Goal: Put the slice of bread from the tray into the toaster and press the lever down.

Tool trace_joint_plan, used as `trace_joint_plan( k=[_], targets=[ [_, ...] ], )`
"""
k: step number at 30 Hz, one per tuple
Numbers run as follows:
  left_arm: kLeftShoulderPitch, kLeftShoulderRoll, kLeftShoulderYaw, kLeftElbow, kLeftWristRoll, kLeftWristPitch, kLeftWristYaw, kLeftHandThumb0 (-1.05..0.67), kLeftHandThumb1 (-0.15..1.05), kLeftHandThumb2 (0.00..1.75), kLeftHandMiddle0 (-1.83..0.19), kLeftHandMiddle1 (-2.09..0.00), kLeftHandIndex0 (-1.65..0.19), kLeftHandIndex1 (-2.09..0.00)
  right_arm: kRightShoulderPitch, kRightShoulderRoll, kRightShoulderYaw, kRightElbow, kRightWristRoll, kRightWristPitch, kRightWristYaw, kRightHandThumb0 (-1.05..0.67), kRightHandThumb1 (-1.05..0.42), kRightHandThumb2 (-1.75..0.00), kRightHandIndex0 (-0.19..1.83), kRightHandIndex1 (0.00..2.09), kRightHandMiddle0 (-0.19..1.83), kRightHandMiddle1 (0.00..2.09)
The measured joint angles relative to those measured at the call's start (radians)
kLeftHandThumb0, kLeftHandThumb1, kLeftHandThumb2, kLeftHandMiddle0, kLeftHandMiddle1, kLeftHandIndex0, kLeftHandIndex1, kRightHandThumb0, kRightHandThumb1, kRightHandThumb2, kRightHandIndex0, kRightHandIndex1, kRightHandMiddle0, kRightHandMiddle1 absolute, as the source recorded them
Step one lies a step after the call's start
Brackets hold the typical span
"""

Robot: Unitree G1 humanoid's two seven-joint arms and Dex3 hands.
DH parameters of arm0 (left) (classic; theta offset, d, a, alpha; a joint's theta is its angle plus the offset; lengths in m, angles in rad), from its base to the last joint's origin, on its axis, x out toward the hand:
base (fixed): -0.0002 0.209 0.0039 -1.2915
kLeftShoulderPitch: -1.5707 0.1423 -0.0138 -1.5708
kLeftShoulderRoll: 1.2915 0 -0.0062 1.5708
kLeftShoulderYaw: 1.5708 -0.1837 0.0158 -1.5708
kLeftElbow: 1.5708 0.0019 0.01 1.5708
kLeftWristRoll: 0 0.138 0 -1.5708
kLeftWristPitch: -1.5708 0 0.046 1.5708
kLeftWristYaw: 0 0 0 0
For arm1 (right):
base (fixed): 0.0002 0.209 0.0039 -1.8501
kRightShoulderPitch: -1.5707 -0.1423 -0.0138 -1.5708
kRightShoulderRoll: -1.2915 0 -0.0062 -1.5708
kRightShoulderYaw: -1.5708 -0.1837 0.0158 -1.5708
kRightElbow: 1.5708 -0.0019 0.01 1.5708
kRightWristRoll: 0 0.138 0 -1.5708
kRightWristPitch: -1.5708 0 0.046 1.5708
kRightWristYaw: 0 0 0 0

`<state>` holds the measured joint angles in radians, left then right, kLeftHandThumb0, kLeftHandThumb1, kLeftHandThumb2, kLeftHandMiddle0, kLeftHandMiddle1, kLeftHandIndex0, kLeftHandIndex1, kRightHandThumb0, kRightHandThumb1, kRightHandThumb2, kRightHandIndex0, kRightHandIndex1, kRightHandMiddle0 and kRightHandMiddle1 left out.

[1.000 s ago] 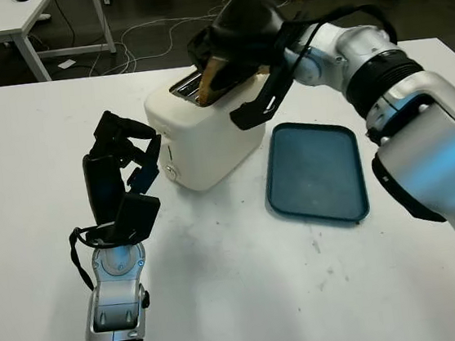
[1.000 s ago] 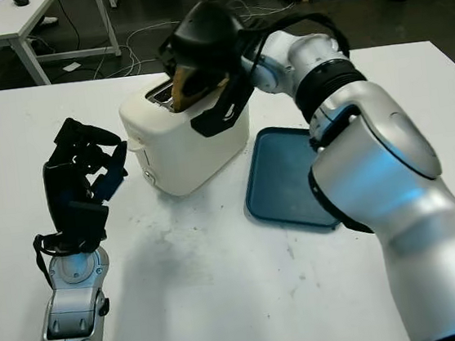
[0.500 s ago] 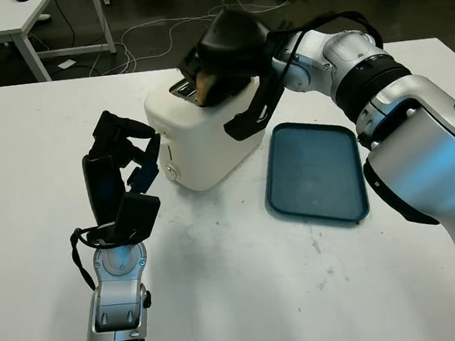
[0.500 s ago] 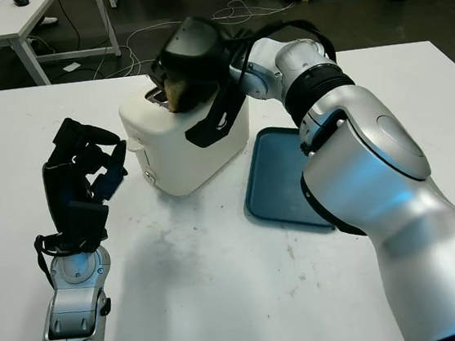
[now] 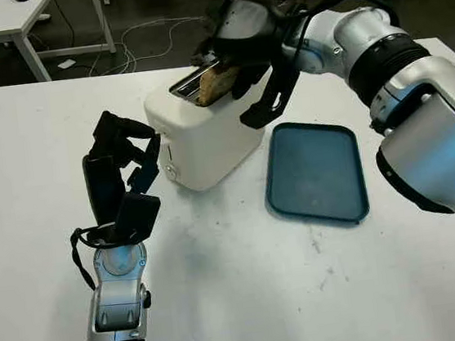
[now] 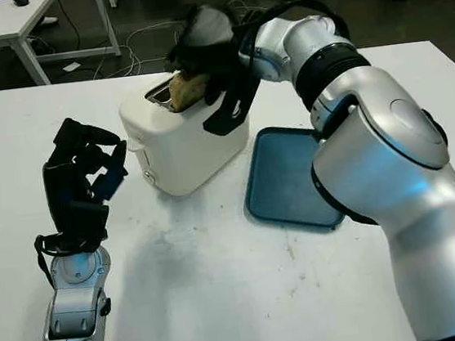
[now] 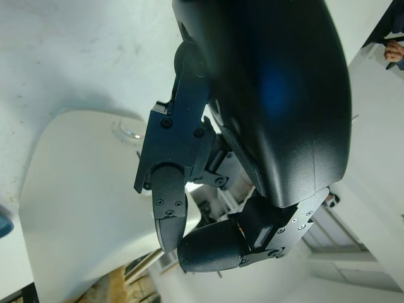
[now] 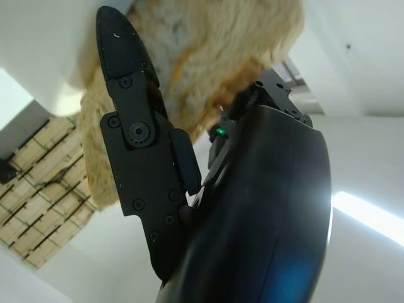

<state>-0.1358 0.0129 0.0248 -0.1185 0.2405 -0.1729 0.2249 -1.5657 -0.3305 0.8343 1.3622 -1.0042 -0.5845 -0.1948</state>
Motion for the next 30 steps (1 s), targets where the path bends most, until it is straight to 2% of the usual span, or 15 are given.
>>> trace_joint_plan(
  k=[10, 17, 22, 26, 30],
  targets=[
    [0.0, 0.001, -0.004, 0.012, -0.001, -0.004, 0.0, -0.33, 0.92, 0.45, -0.84, -1.75, -0.54, -1.75, -0.094, -0.038, -0.009, -0.001, 0.0, 0.049, -0.051, -0.83, -0.82, 0.0, 0.0, 0.47, 0.36, 0.02],
    [0.0, 0.001, -0.006, 0.013, -0.001, -0.004, 0.0, -0.34, 0.92, 0.45, -0.84, -1.75, -0.54, -1.75, -0.101, -0.056, -0.009, -0.001, -0.001, 0.084, -0.055, -0.83, -0.84, 0.0, 0.0, 0.52, 0.35, 0.01],
    [0.0, 0.001, -0.007, 0.013, 0.001, -0.004, 0.002, -0.34, 0.92, 0.45, -0.84, -1.75, -0.54, -1.75, -0.101, -0.062, -0.009, -0.001, -0.001, 0.086, -0.054, -0.82, -0.82, 0.0, 0.01, 0.68, 0.38, 0.02],
    [0.0, 0.0, -0.008, 0.013, 0.001, -0.004, 0.003, -0.34, 0.92, 0.46, -0.84, -1.75, -0.54, -1.74, -0.1, -0.07, -0.009, -0.001, -0.001, 0.086, -0.054, -0.81, -0.82, 0.0, 0.01, 0.72, 0.39, 0.02],
    [0.0, -0.001, -0.01, 0.013, 0.001, -0.004, 0.004, -0.34, 0.92, 0.46, -0.83, -1.75, -0.54, -1.75, -0.082, -0.08, -0.034, -0.001, 0.012, 0.084, -0.04, -0.76, -0.8, 0.0, 0.1, 0.77, 0.48, 0.06]
  ],
)
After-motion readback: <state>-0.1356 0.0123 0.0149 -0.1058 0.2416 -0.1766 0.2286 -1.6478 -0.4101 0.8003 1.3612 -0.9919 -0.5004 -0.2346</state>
